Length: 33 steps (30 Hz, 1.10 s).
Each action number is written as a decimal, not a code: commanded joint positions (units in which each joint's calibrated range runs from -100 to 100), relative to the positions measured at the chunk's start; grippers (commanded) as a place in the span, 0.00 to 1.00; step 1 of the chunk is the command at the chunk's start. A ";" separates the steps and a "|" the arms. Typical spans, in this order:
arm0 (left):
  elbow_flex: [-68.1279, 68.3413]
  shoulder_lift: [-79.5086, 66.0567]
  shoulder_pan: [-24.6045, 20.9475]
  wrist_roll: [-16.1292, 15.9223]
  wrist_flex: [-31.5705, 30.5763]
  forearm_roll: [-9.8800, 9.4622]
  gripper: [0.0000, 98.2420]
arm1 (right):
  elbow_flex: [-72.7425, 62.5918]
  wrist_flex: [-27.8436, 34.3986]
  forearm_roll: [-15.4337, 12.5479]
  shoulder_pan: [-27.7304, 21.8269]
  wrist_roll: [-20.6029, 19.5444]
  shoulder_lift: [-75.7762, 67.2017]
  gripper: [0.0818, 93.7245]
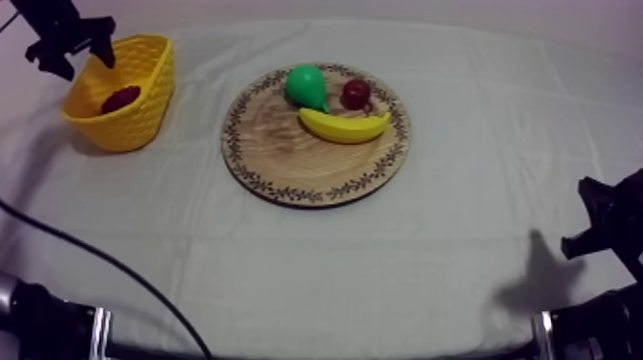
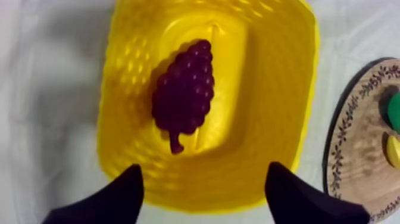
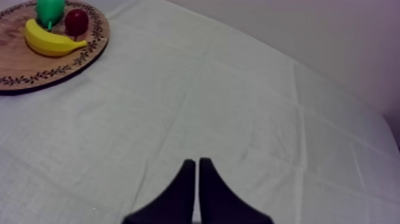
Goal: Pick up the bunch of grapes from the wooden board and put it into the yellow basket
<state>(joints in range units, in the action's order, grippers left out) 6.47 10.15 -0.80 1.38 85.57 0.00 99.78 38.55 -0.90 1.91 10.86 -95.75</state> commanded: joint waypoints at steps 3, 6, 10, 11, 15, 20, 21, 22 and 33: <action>13.16 -10.36 -0.41 -0.52 -7.25 0.10 0.62 | 0.00 -0.01 -0.01 0.01 0.01 0.00 0.00; 19.76 -15.69 -0.82 -1.49 -12.09 0.54 0.58 | 0.00 -0.01 -0.01 0.01 0.01 0.00 0.00; 28.14 -22.82 -1.20 -3.16 -19.47 1.32 0.53 | 0.00 -0.01 -0.01 0.01 0.01 0.00 0.00; 30.31 -24.67 -1.22 -3.47 -21.49 1.41 0.52 | 0.00 -0.01 -0.01 0.01 0.01 0.00 0.00; 38.46 -31.88 -1.47 -4.20 -28.57 1.48 0.48 | 0.00 -0.01 -0.01 0.01 0.01 0.00 0.00; 48.41 -40.69 -1.88 -4.73 -37.18 1.37 0.39 | 0.00 -0.01 -0.01 0.01 0.01 0.00 0.00; 50.63 -42.68 -1.89 -4.79 -39.13 1.36 0.37 | 0.00 -0.01 -0.01 0.01 0.01 0.00 0.00; 52.79 -44.70 -1.87 -4.86 -40.96 1.35 0.33 | 0.00 -0.01 -0.01 0.01 0.01 0.00 0.00; 69.66 -65.24 -1.97 -3.19 -48.16 1.34 0.01 | 0.00 -0.01 -0.01 0.01 0.03 0.00 0.00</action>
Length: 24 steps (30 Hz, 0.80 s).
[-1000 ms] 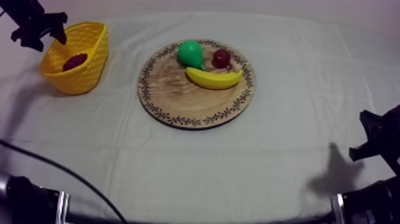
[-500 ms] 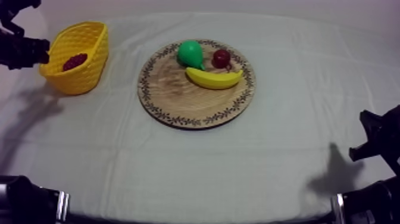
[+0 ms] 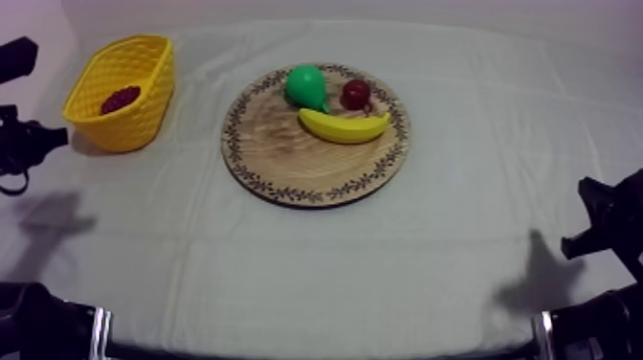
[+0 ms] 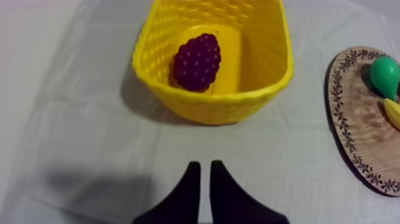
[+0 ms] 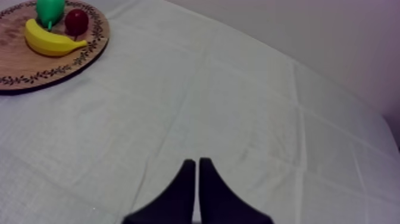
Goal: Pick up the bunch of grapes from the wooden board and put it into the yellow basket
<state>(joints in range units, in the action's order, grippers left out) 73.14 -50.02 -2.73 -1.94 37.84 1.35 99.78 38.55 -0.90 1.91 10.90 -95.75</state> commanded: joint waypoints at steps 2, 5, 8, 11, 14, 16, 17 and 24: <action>5.46 -8.59 -0.01 0.75 -1.12 -0.35 0.01 | 0.00 -0.01 -0.01 0.01 -0.02 0.00 0.00; 9.43 -13.84 0.15 3.14 -1.56 -1.94 0.00 | 0.00 -0.01 -0.01 0.01 -0.03 0.00 0.00; 13.72 -18.31 0.80 6.53 -1.59 -4.32 0.00 | 0.00 -0.01 -0.01 0.01 -0.03 0.00 0.00; 17.47 -22.65 1.45 8.20 -1.55 -5.56 0.00 | 0.00 -0.01 -0.01 0.01 -0.03 0.00 0.00; 20.23 -26.71 1.79 8.81 -1.11 -5.87 0.00 | 0.00 -0.01 -0.01 0.01 -0.03 0.00 0.00; 21.28 -29.04 1.84 8.41 -0.96 -5.80 0.00 | 0.00 -0.01 -0.01 0.01 -0.03 0.00 0.00; 21.68 -30.07 1.83 8.15 -0.91 -5.76 0.00 | 0.00 -0.01 -0.01 0.01 -0.03 0.00 0.00; 23.95 -36.79 1.93 9.00 -1.13 -4.19 0.00 | 0.00 -0.01 -0.01 0.07 -0.03 0.00 0.00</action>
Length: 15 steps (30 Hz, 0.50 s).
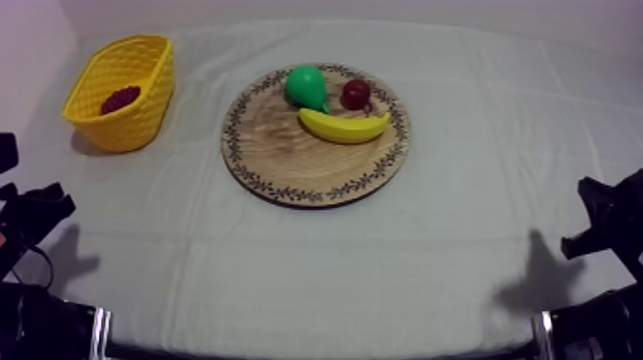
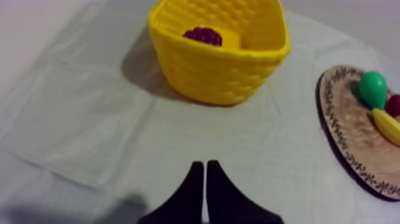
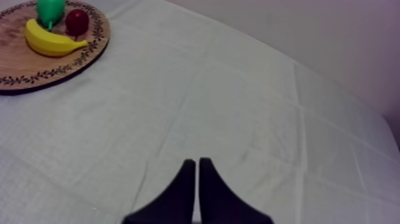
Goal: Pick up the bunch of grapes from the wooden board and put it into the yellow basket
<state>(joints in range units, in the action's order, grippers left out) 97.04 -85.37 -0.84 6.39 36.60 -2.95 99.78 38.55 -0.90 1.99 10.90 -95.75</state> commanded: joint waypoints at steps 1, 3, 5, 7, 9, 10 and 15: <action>0.13 -2.27 0.18 1.14 0.13 0.22 0.00 | 0.00 -0.01 -0.01 -0.01 -0.03 0.00 0.00; 0.21 -3.95 0.39 2.01 0.15 0.35 0.00 | 0.00 -0.01 -0.01 0.00 -0.03 0.00 0.00; 0.30 -5.75 0.39 2.59 0.17 0.42 0.00 | 0.00 -0.01 -0.01 0.00 -0.03 0.00 0.00; 0.41 -7.64 0.34 2.85 0.18 0.45 0.00 | 0.00 -0.01 -0.01 0.00 -0.03 0.00 0.00; 0.70 -9.46 0.32 2.94 0.18 0.47 0.00 | 0.00 -0.01 -0.01 0.00 -0.03 0.00 0.00; 0.88 -10.36 0.31 2.98 0.13 0.47 0.00 | 0.00 -0.01 -0.01 0.00 -0.03 0.00 0.00; 1.88 -13.63 0.15 3.08 -1.54 0.56 0.00 | 0.00 -0.01 -0.01 0.08 -0.01 0.00 0.00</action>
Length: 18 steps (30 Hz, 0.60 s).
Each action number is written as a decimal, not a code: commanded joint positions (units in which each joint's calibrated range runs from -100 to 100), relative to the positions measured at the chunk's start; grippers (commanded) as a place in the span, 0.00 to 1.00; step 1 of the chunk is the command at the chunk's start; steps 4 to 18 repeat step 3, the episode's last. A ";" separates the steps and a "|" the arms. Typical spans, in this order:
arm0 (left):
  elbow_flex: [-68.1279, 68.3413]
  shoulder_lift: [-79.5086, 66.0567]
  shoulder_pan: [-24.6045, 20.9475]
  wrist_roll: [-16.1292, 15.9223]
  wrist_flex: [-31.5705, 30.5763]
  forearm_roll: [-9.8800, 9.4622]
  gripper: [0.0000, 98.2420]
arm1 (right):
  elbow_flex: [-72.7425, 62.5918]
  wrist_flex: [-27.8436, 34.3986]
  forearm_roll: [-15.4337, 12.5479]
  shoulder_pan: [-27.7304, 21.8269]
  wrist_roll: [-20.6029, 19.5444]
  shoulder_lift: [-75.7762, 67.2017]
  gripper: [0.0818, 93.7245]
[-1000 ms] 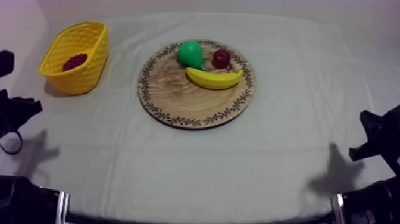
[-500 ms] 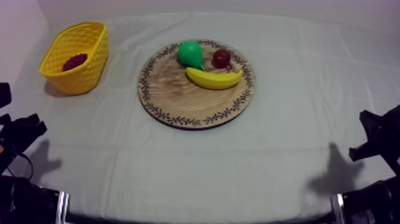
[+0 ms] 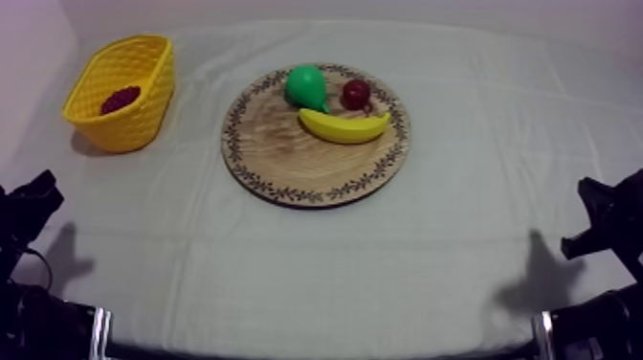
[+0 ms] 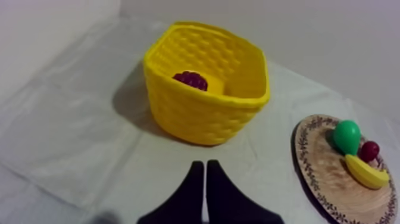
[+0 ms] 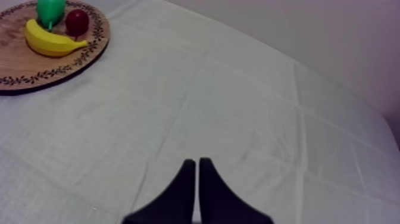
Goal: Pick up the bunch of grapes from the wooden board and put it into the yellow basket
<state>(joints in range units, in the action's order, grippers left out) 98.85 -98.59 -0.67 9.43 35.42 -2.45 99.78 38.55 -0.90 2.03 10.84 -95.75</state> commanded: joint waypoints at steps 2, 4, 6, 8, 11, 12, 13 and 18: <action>0.26 -0.79 -0.16 0.08 -0.68 0.09 0.00 | 0.00 -0.01 -0.01 0.08 0.05 0.00 0.00; 0.32 -0.90 -0.34 0.12 -0.77 0.10 0.00 | 0.00 -0.01 -0.01 0.09 0.05 0.00 0.00; 0.32 -0.90 -0.34 0.12 -0.77 0.10 0.00 | 0.00 -0.01 -0.01 0.09 0.05 0.00 0.00; 0.32 -0.90 -0.34 0.12 -0.77 0.10 0.00 | 0.00 -0.01 -0.01 0.09 0.05 0.00 0.00; 0.32 -0.90 -0.34 0.12 -0.77 0.10 0.00 | 0.00 -0.01 -0.01 0.09 0.05 0.00 0.00; 0.32 -0.90 -0.34 0.12 -0.77 0.10 0.00 | 0.00 -0.01 -0.01 0.09 0.05 0.00 0.00; 0.32 -0.90 -0.34 0.12 -0.77 0.10 0.00 | 0.00 -0.01 -0.01 0.09 0.05 0.00 0.00; 0.32 -0.90 -0.34 0.12 -0.77 0.10 0.00 | 0.00 -0.01 -0.01 0.09 0.05 0.00 0.00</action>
